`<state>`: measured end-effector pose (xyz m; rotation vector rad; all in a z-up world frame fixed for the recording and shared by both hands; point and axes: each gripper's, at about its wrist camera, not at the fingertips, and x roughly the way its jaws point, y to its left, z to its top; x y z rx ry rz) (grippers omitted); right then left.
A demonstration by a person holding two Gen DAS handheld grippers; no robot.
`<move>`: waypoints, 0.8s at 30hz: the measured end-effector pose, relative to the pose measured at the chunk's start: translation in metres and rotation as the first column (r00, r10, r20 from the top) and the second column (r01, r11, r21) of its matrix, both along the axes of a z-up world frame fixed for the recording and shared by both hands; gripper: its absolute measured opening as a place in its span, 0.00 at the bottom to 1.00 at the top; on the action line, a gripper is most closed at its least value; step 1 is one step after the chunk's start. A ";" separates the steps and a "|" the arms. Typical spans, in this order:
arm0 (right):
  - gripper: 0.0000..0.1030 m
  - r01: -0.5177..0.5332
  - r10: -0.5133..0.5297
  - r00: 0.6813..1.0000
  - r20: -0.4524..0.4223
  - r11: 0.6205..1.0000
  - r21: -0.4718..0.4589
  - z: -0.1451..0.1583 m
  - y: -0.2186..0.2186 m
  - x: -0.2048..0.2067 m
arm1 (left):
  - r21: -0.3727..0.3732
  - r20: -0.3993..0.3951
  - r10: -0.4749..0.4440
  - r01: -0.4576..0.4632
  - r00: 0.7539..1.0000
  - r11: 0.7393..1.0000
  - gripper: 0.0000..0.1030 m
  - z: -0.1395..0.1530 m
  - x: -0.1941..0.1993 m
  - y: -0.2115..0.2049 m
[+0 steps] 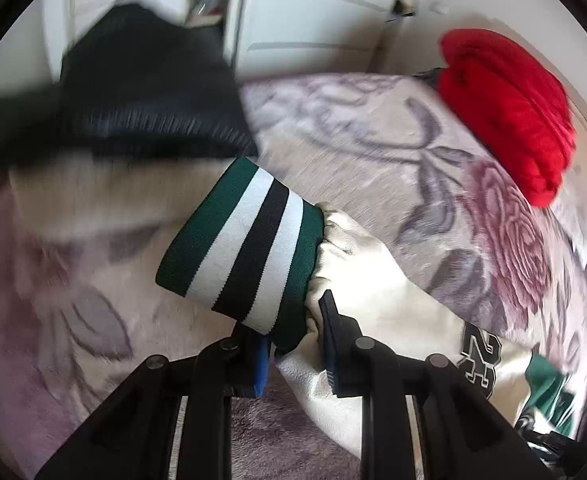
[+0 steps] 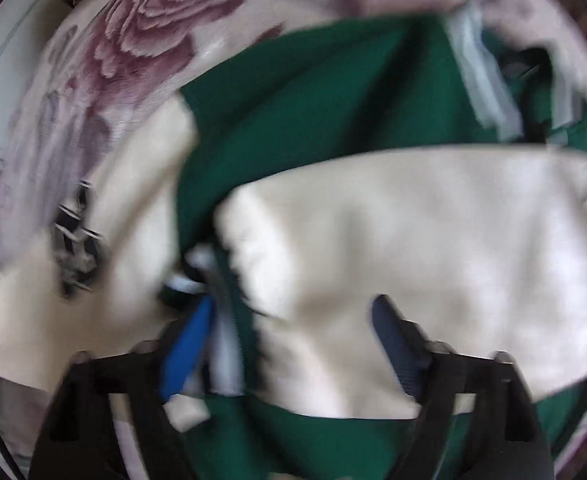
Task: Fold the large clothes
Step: 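Grasp the other sleeve cuff with the left gripper and lift it, then lay the held cuff across the jacket front and open the left gripper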
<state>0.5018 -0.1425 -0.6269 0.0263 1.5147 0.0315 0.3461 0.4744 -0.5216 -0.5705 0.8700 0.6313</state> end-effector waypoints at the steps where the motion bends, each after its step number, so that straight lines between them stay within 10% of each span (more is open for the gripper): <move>1: 0.86 -0.020 0.021 1.000 0.021 0.998 -0.054 0.008 -0.004 -0.007 | 0.027 -0.003 -0.015 0.015 1.000 1.000 0.18 0.008 0.003 -0.006; 5: 0.87 -0.032 0.049 0.996 0.071 0.975 -0.219 0.033 -0.031 -0.040 | 0.148 -0.011 -0.110 0.110 0.994 0.983 0.18 0.055 0.020 -0.044; 10: 0.87 0.053 -0.038 0.995 0.088 0.982 -0.181 0.050 -0.022 -0.044 | 0.241 -0.014 -0.270 0.265 0.963 0.934 0.18 0.106 0.045 -0.097; 16: 0.87 0.139 -0.126 0.985 0.118 0.984 -0.109 0.084 -0.038 -0.066 | 0.358 -0.056 -0.501 0.486 0.864 0.797 0.17 0.154 0.074 -0.203; 24: 0.87 0.337 -0.335 0.940 0.059 0.941 -0.021 0.064 -0.122 -0.063 | 0.218 -0.024 -0.697 0.684 0.717 0.696 0.17 0.158 0.111 -0.402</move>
